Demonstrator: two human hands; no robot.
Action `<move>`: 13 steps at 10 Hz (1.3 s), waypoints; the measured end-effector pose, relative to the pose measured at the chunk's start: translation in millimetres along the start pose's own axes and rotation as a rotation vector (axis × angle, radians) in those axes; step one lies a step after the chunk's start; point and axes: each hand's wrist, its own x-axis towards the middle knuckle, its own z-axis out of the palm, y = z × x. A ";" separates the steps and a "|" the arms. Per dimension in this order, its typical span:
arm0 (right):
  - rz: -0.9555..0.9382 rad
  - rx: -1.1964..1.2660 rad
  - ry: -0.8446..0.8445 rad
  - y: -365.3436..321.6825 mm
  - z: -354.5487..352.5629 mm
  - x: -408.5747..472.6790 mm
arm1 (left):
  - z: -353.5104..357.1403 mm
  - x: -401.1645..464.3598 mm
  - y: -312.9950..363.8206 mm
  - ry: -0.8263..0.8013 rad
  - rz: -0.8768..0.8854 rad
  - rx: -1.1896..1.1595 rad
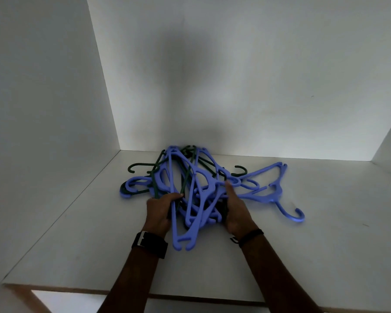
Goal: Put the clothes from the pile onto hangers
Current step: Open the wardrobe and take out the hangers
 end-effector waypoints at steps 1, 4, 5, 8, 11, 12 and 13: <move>0.158 0.142 0.035 -11.1 -10.0 9.5 | 4.0 -2.7 0.4 -0.089 -0.092 0.009; 0.090 -0.057 0.054 -20.5 -9.7 22.6 | 10.0 7.9 -1.5 -0.082 -0.024 0.035; -0.049 -0.253 0.099 -14.6 -0.5 24.4 | 4.1 13.4 -4.3 -0.104 -0.020 0.012; -0.054 -0.146 -0.015 -19.5 -11.0 16.6 | 7.2 6.7 -7.2 -0.203 -0.039 -0.237; -0.074 -0.074 -0.138 -2.2 -9.4 0.8 | 12.8 5.8 -11.2 -0.273 -0.013 -0.296; -0.028 -0.078 -0.084 -9.8 -3.1 0.0 | 16.3 6.6 -10.8 -0.303 -0.017 -0.273; 0.025 -0.052 -0.009 -12.9 -1.2 5.3 | 21.0 4.6 -12.3 -0.320 -0.009 -0.275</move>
